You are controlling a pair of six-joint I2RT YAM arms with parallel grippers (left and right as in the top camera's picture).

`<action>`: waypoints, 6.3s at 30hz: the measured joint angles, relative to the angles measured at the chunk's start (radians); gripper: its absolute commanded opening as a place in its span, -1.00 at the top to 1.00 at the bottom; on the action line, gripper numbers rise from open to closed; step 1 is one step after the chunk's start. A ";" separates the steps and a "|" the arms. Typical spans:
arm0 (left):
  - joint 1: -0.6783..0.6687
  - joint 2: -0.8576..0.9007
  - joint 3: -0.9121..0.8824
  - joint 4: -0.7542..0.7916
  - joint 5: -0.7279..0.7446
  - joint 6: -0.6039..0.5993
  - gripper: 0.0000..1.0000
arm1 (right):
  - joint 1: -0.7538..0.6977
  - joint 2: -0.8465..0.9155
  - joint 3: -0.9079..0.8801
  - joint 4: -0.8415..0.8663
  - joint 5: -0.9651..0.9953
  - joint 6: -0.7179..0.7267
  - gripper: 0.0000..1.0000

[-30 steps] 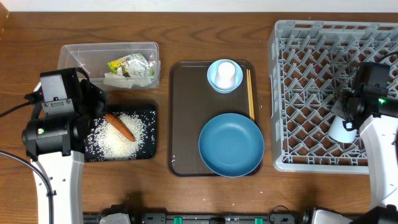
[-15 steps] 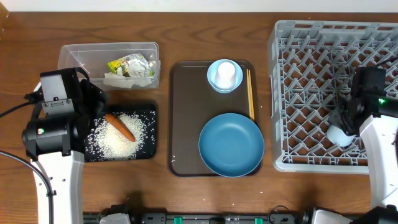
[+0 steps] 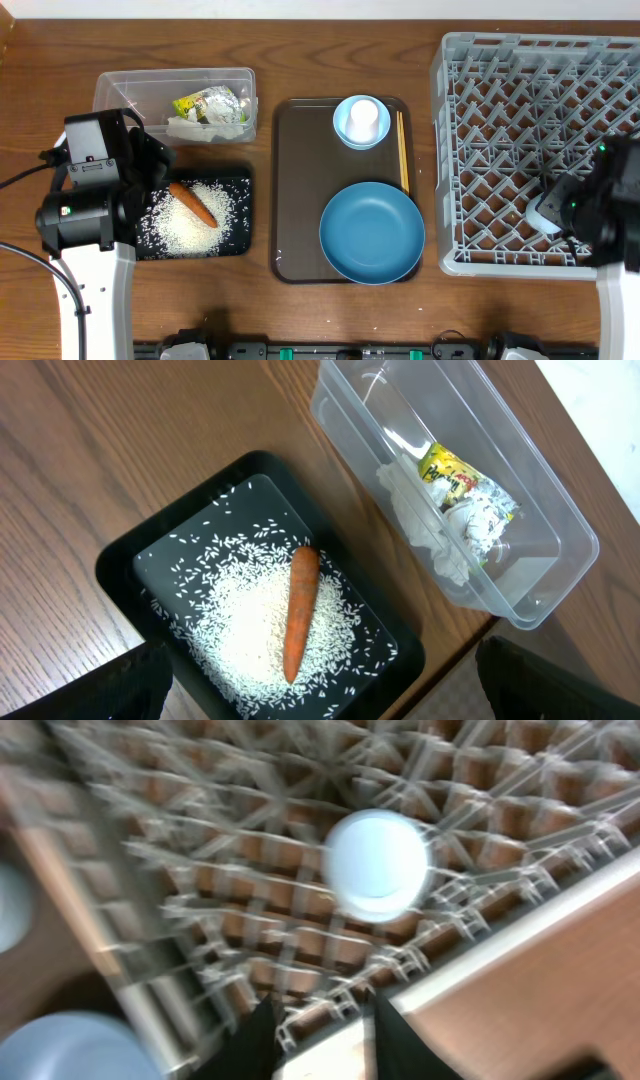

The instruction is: Sort waste into correct bins and load items into the dishwasher rack

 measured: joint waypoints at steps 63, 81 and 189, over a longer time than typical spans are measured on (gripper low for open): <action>0.000 0.000 0.000 0.000 0.000 0.000 -0.99 | 0.888 0.790 0.006 0.438 0.195 -0.322 -0.29; 0.000 0.000 0.000 0.000 0.000 0.000 -0.99 | 0.845 0.784 0.021 0.426 0.125 -0.346 0.98; 0.000 0.001 0.000 0.000 0.000 0.000 -0.98 | 0.358 0.663 0.021 1.684 1.472 -1.333 0.98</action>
